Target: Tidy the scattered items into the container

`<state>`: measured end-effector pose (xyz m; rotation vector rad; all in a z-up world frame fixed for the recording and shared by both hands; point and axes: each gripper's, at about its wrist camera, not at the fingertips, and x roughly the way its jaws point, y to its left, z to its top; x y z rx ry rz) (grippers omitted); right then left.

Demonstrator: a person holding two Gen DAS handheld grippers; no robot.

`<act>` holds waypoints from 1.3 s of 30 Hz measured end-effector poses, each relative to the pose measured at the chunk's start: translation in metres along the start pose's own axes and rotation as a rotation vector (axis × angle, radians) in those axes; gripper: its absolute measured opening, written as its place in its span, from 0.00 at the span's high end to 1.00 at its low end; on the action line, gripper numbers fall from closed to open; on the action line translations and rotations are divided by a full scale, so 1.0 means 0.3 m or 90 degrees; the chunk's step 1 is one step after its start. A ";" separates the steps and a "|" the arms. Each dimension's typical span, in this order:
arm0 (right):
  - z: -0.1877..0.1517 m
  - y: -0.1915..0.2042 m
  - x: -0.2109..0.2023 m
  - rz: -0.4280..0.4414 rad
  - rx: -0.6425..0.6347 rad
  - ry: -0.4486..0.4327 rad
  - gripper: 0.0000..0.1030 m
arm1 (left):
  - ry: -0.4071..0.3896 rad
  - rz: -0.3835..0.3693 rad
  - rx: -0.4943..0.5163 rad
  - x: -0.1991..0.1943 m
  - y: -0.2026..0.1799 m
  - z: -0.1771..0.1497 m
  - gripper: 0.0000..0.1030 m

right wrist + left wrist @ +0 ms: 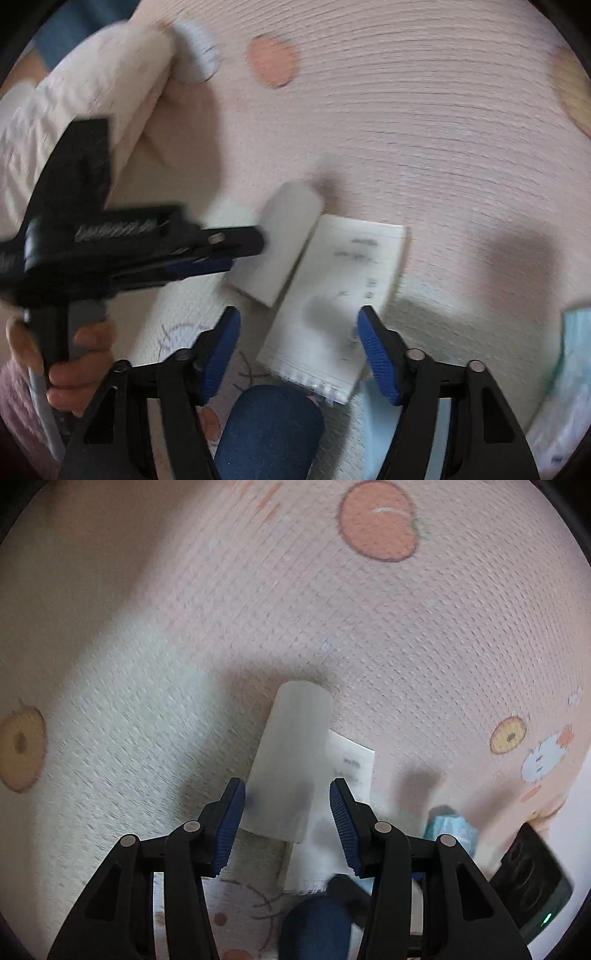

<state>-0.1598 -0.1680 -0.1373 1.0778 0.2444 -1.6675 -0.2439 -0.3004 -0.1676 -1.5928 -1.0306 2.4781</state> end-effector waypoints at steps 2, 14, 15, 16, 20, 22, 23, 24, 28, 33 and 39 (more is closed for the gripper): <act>-0.006 0.010 0.017 0.003 -0.014 0.007 0.48 | -0.002 -0.011 -0.014 0.001 0.010 -0.005 0.54; 0.023 0.076 0.145 0.002 -0.089 0.000 0.48 | -0.012 -0.039 -0.012 0.040 0.025 -0.021 0.59; 0.025 0.072 0.150 0.006 -0.085 -0.002 0.48 | -0.014 -0.040 -0.012 0.056 0.022 -0.030 0.60; 0.025 0.069 0.152 0.012 -0.082 -0.005 0.48 | -0.013 -0.042 -0.013 0.061 0.014 -0.033 0.60; 0.004 0.044 0.100 0.026 -0.087 -0.011 0.54 | -0.018 -0.028 0.030 0.060 -0.049 -0.044 0.61; 0.000 0.038 0.084 0.030 -0.091 -0.016 0.54 | -0.022 -0.023 0.050 0.054 -0.079 -0.053 0.62; -0.003 0.035 0.073 0.032 -0.090 -0.019 0.54 | -0.024 -0.028 0.053 0.048 -0.094 -0.054 0.62; -0.006 0.029 0.051 0.032 -0.087 -0.028 0.54 | -0.028 -0.037 0.059 0.036 -0.101 -0.057 0.62; -0.011 0.016 -0.037 0.042 -0.070 -0.052 0.54 | -0.025 -0.071 0.068 0.024 -0.148 -0.069 0.64; -0.043 -0.038 -0.139 0.025 -0.052 -0.068 0.54 | -0.009 -0.109 0.072 0.029 -0.231 -0.096 0.65; -0.136 -0.128 -0.284 0.002 -0.007 -0.086 0.54 | 0.021 -0.126 0.119 0.060 -0.394 -0.175 0.66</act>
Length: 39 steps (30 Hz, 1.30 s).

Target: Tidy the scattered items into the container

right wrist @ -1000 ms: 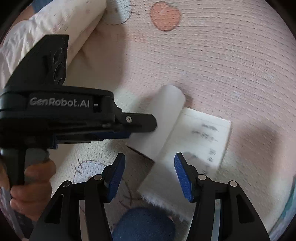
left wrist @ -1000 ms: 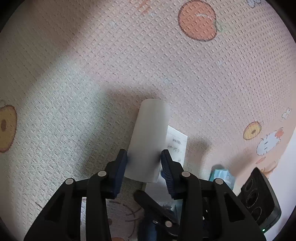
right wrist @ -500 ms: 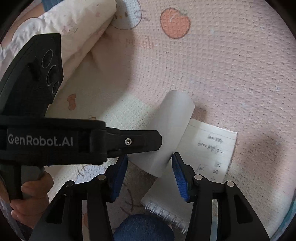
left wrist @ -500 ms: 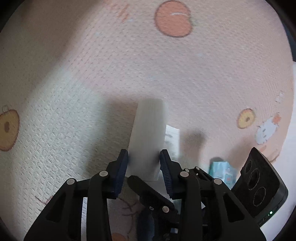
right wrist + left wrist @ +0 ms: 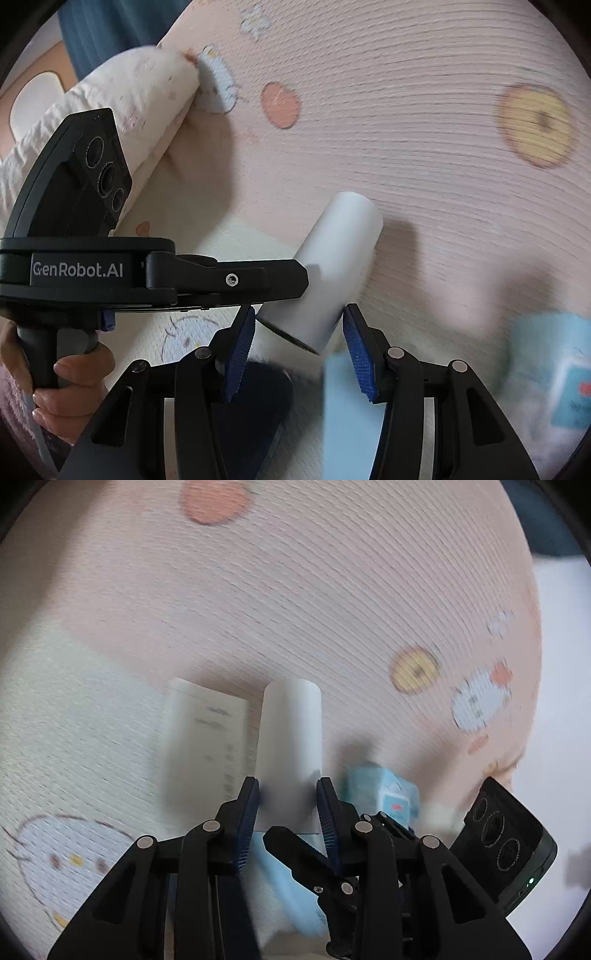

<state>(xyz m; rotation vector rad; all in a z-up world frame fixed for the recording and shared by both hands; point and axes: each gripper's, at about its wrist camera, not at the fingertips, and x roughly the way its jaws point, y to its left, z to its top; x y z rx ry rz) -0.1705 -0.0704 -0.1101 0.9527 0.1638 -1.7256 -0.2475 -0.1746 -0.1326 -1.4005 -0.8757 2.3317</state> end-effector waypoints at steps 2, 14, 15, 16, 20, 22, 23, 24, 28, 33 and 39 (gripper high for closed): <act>-0.003 -0.012 -0.031 -0.004 0.014 -0.005 0.54 | 0.011 -0.004 0.020 0.014 -0.050 -0.015 0.66; -0.239 -0.118 -0.358 -0.060 0.101 -0.039 0.54 | 0.081 -0.026 0.132 0.024 -0.325 -0.213 0.66; -0.272 -0.125 -0.392 -0.066 0.108 -0.044 0.54 | 0.089 -0.027 0.144 0.033 -0.354 -0.235 0.66; -0.295 -0.127 -0.414 -0.069 0.115 -0.048 0.54 | 0.095 -0.028 0.152 0.031 -0.363 -0.255 0.66; -0.415 -0.148 -0.511 -0.088 0.159 -0.050 0.54 | 0.135 -0.028 0.174 0.060 -0.435 -0.378 0.66; -0.476 -0.145 -0.546 -0.104 0.177 -0.044 0.54 | 0.156 -0.031 0.184 0.068 -0.455 -0.434 0.66; -0.511 -0.145 -0.568 -0.110 0.186 -0.042 0.54 | 0.174 -0.034 0.192 0.077 -0.469 -0.473 0.66; -0.554 -0.146 -0.593 -0.117 0.202 -0.040 0.54 | 0.192 -0.038 0.198 0.086 -0.481 -0.509 0.66; -0.655 -0.143 -0.625 -0.138 0.242 -0.027 0.54 | 0.215 -0.040 0.227 0.088 -0.505 -0.630 0.66; -0.749 -0.124 -0.636 -0.151 0.284 -0.018 0.57 | 0.250 -0.053 0.196 0.099 -0.478 -0.711 0.68; -0.804 -0.087 -0.642 -0.183 0.273 0.006 0.58 | 0.275 -0.049 0.209 0.115 -0.476 -0.760 0.70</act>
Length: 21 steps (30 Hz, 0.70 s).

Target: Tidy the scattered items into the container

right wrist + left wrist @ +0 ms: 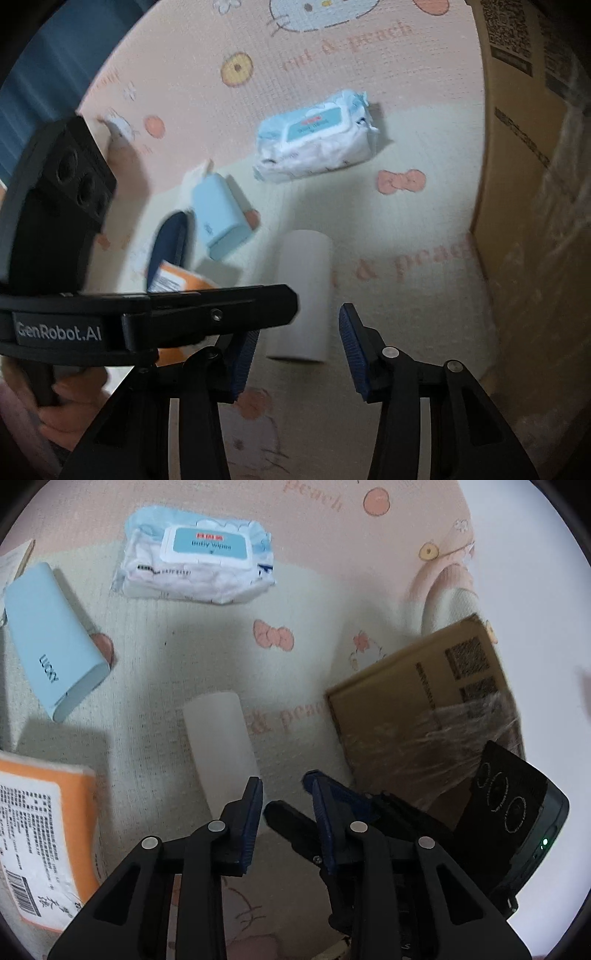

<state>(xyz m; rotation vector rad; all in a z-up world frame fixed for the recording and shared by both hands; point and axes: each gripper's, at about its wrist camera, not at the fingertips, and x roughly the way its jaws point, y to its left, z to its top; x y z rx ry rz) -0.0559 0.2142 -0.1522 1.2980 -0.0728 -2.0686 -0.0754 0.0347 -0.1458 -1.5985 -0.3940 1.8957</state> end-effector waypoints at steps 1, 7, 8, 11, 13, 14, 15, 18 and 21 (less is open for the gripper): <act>0.006 0.013 0.012 -0.010 -0.002 0.003 0.58 | 0.003 0.007 0.005 0.005 -0.002 -0.001 0.70; -0.027 -0.031 -0.008 -0.043 0.056 0.008 0.58 | -0.014 0.053 0.059 -0.017 -0.012 0.022 0.70; -0.029 -0.032 -0.007 -0.054 0.055 0.011 0.58 | -0.018 0.059 0.064 -0.027 -0.010 0.031 0.70; -0.037 -0.023 0.005 -0.097 0.040 0.033 0.58 | -0.032 0.077 0.075 -0.052 0.000 0.064 0.70; -0.045 -0.014 0.007 -0.116 0.030 0.041 0.58 | -0.040 0.097 0.080 -0.057 0.016 0.102 0.70; -0.049 -0.011 0.008 -0.122 0.030 0.044 0.58 | -0.042 0.100 0.078 -0.059 0.023 0.116 0.70; -0.055 -0.009 0.008 -0.129 0.033 0.046 0.58 | -0.043 0.098 0.072 -0.059 0.036 0.136 0.70; -0.079 0.001 0.010 -0.143 0.034 0.049 0.58 | -0.040 0.084 0.058 -0.052 0.067 0.183 0.70; -0.100 0.015 0.028 -0.127 0.022 0.064 0.82 | -0.025 0.082 0.051 -0.018 0.089 0.221 0.73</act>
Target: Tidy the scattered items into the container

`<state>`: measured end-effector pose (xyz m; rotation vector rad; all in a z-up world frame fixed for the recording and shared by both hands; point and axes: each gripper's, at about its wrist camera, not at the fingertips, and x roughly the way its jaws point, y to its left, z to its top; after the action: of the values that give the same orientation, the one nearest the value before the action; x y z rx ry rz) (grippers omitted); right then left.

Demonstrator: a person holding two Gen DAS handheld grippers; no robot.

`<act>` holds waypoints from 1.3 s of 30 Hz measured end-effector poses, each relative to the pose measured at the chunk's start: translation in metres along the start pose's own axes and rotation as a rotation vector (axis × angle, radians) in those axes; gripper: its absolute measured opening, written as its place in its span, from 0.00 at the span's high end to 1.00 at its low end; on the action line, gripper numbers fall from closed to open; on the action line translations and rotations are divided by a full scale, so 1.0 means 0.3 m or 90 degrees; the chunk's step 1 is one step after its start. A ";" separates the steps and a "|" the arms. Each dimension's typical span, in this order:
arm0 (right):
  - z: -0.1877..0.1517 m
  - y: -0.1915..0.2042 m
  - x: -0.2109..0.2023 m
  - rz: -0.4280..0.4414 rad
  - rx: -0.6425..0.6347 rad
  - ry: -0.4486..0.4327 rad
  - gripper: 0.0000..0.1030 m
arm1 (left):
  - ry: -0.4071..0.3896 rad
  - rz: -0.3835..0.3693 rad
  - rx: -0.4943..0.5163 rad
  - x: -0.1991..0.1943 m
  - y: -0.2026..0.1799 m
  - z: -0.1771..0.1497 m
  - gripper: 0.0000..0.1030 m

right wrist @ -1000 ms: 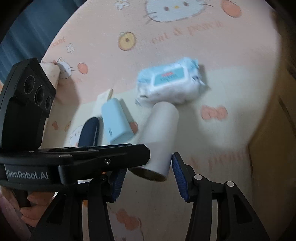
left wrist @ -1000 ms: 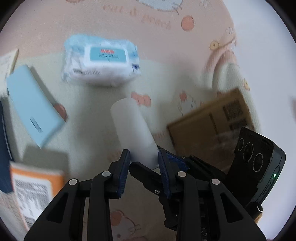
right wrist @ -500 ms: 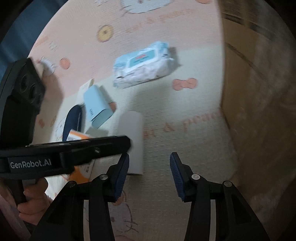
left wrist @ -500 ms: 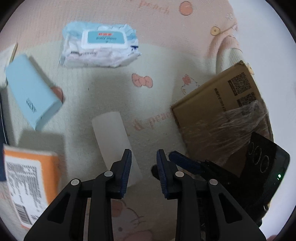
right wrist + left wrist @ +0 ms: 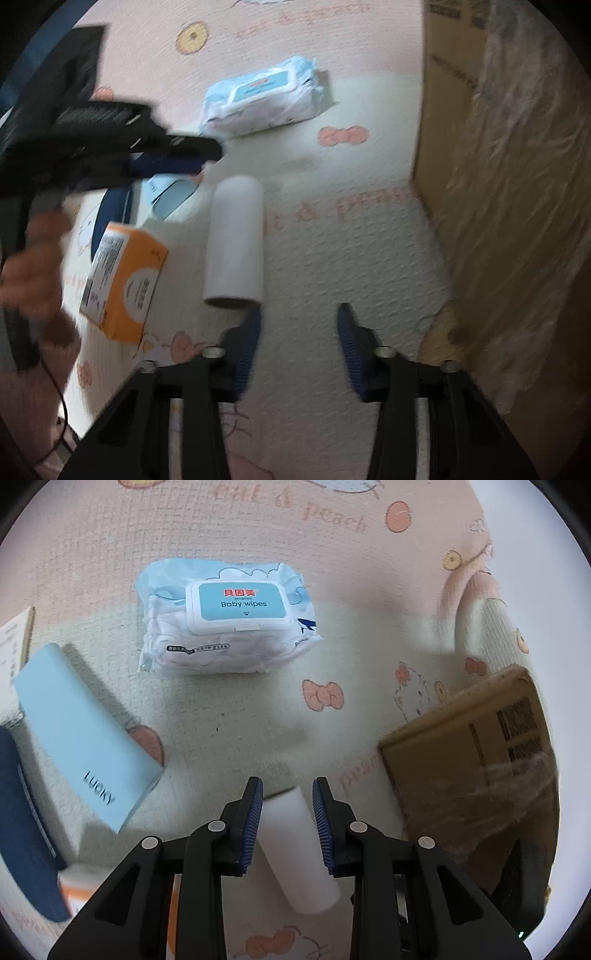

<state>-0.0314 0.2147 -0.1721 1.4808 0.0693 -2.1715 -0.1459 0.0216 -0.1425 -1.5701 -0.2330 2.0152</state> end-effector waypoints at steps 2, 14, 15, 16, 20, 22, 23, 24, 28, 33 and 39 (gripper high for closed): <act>-0.007 0.015 0.023 -0.002 -0.009 0.024 0.83 | 0.011 -0.003 -0.012 0.021 0.013 0.013 0.79; 0.014 -0.002 0.105 0.033 0.025 0.062 0.83 | 0.093 0.019 -0.032 0.069 0.066 -0.028 0.80; 0.014 -0.004 0.105 0.022 0.020 0.061 0.83 | 0.095 0.027 -0.026 0.061 0.065 -0.039 0.80; 0.014 -0.005 0.104 0.016 0.015 0.061 0.83 | 0.097 0.037 -0.022 0.051 0.066 -0.052 0.80; 0.006 -0.005 0.091 -0.018 -0.010 0.056 0.83 | 0.111 0.068 -0.006 0.029 0.062 -0.113 0.81; 0.004 -0.006 0.079 -0.027 -0.023 0.060 0.83 | 0.122 0.074 -0.007 0.025 0.068 -0.144 0.81; 0.002 -0.007 0.075 -0.038 -0.027 0.064 0.83 | 0.131 0.071 -0.019 0.026 0.078 -0.162 0.81; -0.002 -0.010 0.072 -0.060 -0.035 0.070 0.83 | 0.135 0.066 -0.026 0.026 0.082 -0.172 0.81; -0.009 -0.043 0.069 -0.112 -0.052 0.085 0.83 | 0.140 0.074 -0.025 0.019 0.082 -0.206 0.81; -0.042 -0.058 0.041 -0.178 -0.048 0.111 0.77 | 0.110 0.108 -0.010 -0.048 0.066 -0.212 0.78; -0.056 -0.084 -0.011 -0.109 0.036 0.089 0.56 | 0.082 0.070 -0.001 -0.088 0.051 -0.182 0.64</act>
<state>-0.0270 0.2432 -0.1820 1.7128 0.1914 -2.2157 -0.0961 -0.0161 -0.1436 -1.7398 -0.1003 1.9853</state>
